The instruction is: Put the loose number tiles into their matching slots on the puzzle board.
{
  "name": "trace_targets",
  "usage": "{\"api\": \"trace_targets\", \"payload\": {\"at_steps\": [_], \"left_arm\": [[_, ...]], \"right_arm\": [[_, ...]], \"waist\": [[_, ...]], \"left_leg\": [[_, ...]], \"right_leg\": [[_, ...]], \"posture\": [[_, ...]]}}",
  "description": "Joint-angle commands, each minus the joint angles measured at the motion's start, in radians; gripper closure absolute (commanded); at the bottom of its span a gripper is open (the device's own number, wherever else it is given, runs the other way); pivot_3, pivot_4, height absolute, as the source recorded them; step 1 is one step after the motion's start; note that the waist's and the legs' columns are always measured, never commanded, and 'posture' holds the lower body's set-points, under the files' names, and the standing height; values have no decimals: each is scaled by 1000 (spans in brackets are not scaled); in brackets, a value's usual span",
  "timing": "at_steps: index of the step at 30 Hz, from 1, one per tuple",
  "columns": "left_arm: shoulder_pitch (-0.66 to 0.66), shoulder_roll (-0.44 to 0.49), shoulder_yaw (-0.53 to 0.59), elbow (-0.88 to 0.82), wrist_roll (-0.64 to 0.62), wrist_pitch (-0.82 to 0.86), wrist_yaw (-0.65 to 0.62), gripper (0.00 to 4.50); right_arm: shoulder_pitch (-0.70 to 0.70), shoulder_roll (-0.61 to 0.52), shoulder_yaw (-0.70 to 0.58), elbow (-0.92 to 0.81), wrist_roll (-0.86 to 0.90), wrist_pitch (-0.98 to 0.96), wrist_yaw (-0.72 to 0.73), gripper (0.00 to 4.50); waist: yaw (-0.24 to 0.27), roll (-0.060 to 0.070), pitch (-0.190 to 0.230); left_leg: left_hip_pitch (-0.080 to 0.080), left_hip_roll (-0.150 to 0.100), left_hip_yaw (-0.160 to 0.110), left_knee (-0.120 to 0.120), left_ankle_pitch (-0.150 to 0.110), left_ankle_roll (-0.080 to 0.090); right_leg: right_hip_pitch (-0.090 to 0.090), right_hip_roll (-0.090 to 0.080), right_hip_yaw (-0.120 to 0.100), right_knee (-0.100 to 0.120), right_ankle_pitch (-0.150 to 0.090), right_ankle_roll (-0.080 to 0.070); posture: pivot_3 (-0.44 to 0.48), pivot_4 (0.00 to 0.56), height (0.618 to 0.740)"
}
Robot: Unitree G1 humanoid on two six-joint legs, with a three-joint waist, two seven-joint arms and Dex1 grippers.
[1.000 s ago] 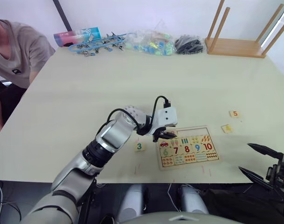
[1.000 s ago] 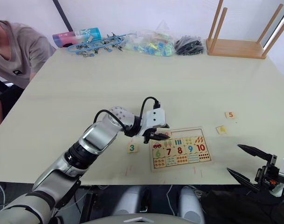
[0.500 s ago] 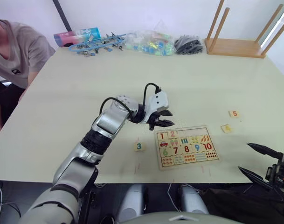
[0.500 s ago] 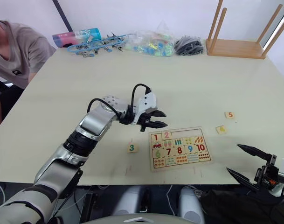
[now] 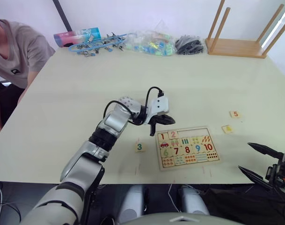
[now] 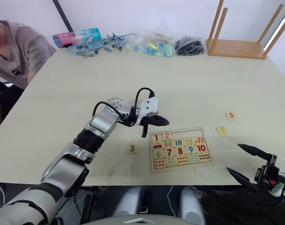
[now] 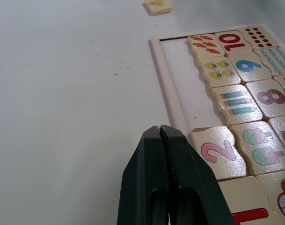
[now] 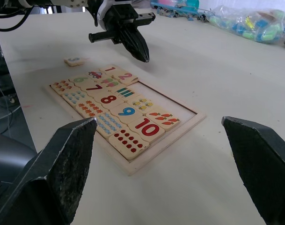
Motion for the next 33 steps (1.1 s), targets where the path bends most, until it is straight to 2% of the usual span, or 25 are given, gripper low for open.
{"api": "trace_targets", "payload": {"at_steps": [1,11,33], "left_arm": [[-18,-12,0,15,17,-48,-23,4441],[-21,-26,17,54,41,-69,-33,4441],[33,-25,8,4,53,-68,-55,4441]], "right_arm": [[0,2,-14,-10,17,-14,1,0],[28,12,-31,10,28,-21,22,0],[36,1,-39,23,27,-32,23,0]], "waist": [[0,0,0],[0,0,0],[0,0,0]], "left_leg": [[0,0,0,0,0,0],[0,0,0,0,-1,2],[0,1,0,0,-1,2]], "right_leg": [[0,0,0,0,0,0],[0,0,0,0,0,0],[0,0,0,1,0,0]], "posture": [[0,150,740],[0,150,740],[0,150,740]]}}
